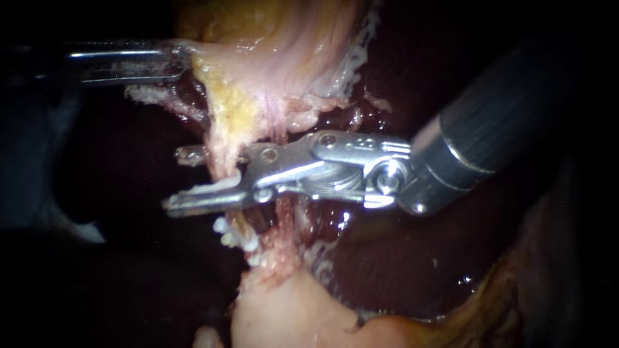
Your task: Clipping third clip left tube
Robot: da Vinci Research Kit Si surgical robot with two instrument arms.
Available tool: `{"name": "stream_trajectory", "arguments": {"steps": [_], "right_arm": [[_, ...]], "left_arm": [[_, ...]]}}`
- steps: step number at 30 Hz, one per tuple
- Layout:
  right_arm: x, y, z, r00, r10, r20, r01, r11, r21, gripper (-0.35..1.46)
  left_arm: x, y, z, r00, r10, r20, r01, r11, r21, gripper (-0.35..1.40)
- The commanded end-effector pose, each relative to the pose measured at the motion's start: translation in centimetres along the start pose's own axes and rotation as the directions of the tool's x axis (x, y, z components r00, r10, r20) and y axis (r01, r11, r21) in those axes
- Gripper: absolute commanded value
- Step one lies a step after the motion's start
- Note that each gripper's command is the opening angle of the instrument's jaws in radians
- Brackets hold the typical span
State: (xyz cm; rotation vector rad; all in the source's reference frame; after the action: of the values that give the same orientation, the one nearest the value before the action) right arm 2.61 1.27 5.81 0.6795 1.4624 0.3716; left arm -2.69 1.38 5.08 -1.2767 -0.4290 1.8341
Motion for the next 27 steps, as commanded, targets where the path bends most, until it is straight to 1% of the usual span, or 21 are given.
{"name": "stream_trajectory", "arguments": {"steps": [1,8,11,19,23,27], "right_arm": [[0.04,-0.02,0.00,1.000,0.001,-0.004,-0.001,1.000,0.001,0.45],[0.24,-0.11,0.01,1.000,0.011,-0.023,-0.011,1.000,0.004,0.45],[0.29,-0.14,0.01,0.998,0.061,-0.027,-0.060,0.998,0.009,0.44],[0.41,-0.19,0.01,0.984,0.172,-0.042,-0.171,0.985,0.018,0.42],[0.45,-0.21,0.02,0.980,0.191,-0.046,-0.190,0.981,0.024,0.40],[0.45,-0.22,0.01,0.976,0.214,-0.048,-0.214,0.977,0.020,0.31]], "left_arm": [[0.00,0.00,0.00,1.0000,0.000,0.000,0.000,1.000,0.000,-0.35],[0.00,0.00,0.00,1.0000,0.000,0.000,0.000,1.000,0.000,-0.35],[0.00,0.00,0.00,1.0000,0.000,0.000,0.000,1.000,0.000,-0.35],[0.00,0.00,0.00,1.0000,0.000,0.000,0.000,1.000,0.000,-0.35],[0.00,0.00,0.00,1.0000,0.000,0.000,0.000,1.000,-0.001,-0.35],[0.00,-0.01,0.00,1.0000,0.000,0.000,0.000,1.000,-0.001,-0.35]]}}
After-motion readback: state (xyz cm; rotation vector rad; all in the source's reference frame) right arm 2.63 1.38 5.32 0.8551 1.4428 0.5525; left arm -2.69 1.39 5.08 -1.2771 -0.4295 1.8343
